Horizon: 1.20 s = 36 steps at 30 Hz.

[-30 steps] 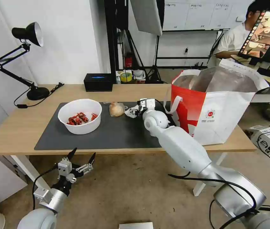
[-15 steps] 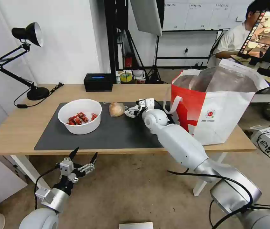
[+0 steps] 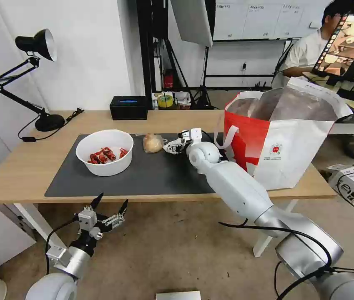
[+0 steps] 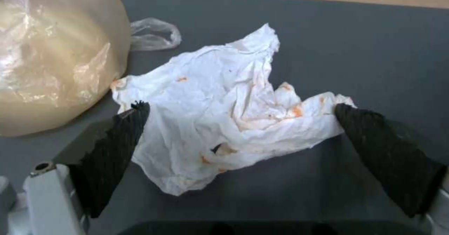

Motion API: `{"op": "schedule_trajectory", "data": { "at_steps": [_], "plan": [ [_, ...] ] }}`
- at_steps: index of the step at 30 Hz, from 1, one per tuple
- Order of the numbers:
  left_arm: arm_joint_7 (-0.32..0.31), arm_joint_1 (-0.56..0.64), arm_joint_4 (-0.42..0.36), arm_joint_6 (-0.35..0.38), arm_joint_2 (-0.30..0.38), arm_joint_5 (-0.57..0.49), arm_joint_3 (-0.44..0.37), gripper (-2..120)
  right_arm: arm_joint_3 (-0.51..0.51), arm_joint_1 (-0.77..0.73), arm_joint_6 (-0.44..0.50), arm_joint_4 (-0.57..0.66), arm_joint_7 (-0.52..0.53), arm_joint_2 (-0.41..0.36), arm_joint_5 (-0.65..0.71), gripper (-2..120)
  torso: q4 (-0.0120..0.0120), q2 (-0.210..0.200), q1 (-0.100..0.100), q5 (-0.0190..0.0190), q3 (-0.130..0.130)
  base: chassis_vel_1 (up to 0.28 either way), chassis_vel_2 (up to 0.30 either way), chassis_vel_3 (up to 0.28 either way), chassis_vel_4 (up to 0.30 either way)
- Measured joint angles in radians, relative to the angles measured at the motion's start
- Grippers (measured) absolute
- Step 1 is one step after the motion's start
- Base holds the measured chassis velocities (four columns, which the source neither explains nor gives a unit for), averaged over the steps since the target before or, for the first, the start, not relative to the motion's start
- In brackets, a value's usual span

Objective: Pick up the trash from the table and place it into the takeout bag.

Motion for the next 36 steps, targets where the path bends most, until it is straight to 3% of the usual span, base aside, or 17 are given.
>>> {"op": "schedule_trajectory", "data": {
  "at_steps": [6,20,32,36],
  "plan": [
    [-0.001,-0.001,0.004,0.000,0.000,0.000,0.003,100,-0.001,0.000,-0.007,-0.013,-0.010,0.004,0.003,100,0.0000,0.000,0.000,0.0000,0.000,0.000,0.000,0.000,0.000],
    [-0.002,0.002,0.013,-0.008,-0.006,0.003,0.006,100,0.003,-0.002,-0.007,-0.018,-0.009,0.018,0.021,50,-0.0002,0.000,0.000,-0.0001,0.000,0.000,0.000,0.000,0.000],
    [-0.002,0.007,0.009,-0.017,-0.011,0.005,0.008,100,0.000,-0.038,0.120,0.036,-0.046,-0.018,0.019,6,0.0002,0.000,0.000,0.0001,0.000,0.000,0.000,0.000,0.000],
    [-0.002,0.010,0.005,-0.021,-0.012,0.007,0.009,100,0.000,-0.054,0.160,0.090,-0.063,-0.057,0.019,0,0.0002,0.000,0.000,0.0002,0.000,0.000,0.000,0.000,0.000]
  ]
}}
